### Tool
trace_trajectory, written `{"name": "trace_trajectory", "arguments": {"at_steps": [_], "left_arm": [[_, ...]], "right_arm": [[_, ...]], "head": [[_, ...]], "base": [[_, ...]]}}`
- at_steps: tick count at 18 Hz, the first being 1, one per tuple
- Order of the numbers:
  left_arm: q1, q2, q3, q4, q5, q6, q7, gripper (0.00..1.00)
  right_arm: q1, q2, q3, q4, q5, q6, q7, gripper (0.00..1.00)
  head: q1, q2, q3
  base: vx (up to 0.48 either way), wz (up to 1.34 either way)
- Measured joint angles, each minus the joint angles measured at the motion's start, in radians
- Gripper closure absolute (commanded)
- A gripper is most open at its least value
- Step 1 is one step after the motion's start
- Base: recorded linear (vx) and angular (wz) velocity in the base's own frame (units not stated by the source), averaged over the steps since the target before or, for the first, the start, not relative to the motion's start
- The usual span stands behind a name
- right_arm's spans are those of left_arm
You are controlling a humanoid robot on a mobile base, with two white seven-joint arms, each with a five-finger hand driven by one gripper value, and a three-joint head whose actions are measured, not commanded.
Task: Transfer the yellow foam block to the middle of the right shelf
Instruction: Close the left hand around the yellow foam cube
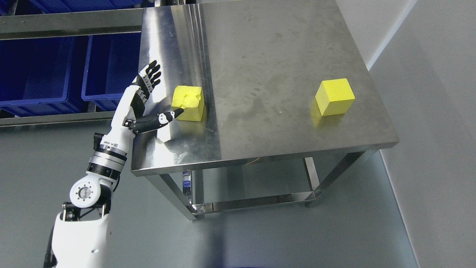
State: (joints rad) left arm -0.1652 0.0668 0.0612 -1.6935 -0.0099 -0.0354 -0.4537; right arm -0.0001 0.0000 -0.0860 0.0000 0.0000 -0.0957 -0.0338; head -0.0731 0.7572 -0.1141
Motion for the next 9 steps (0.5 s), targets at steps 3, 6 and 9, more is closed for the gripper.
{"name": "trace_trajectory", "arguments": {"at_steps": [3,6,9], "left_arm": [[-0.058,0.021,-0.021,0.017,-0.078,0.029,-0.086,0.00],[-0.115,0.052,-0.053,0.039,-0.164,0.061,-0.118,0.29],[-0.154,0.089,-0.089,0.055,-0.226,0.079,-0.141,0.43]], "right_arm": [[0.000,0.000,0.000,0.000,0.000,0.000,0.000,0.00],[0.000,0.000,0.000,0.000,0.000,0.000,0.000,0.00],[0.000,0.000,0.000,0.000,0.000,0.000,0.000,0.00]], "head": [[0.0000,0.000,0.000],[0.0000,0.000,0.000],[0.0000,0.000,0.000]], "base": [[0.000,0.00],[0.000,0.00],[0.000,0.00]]}}
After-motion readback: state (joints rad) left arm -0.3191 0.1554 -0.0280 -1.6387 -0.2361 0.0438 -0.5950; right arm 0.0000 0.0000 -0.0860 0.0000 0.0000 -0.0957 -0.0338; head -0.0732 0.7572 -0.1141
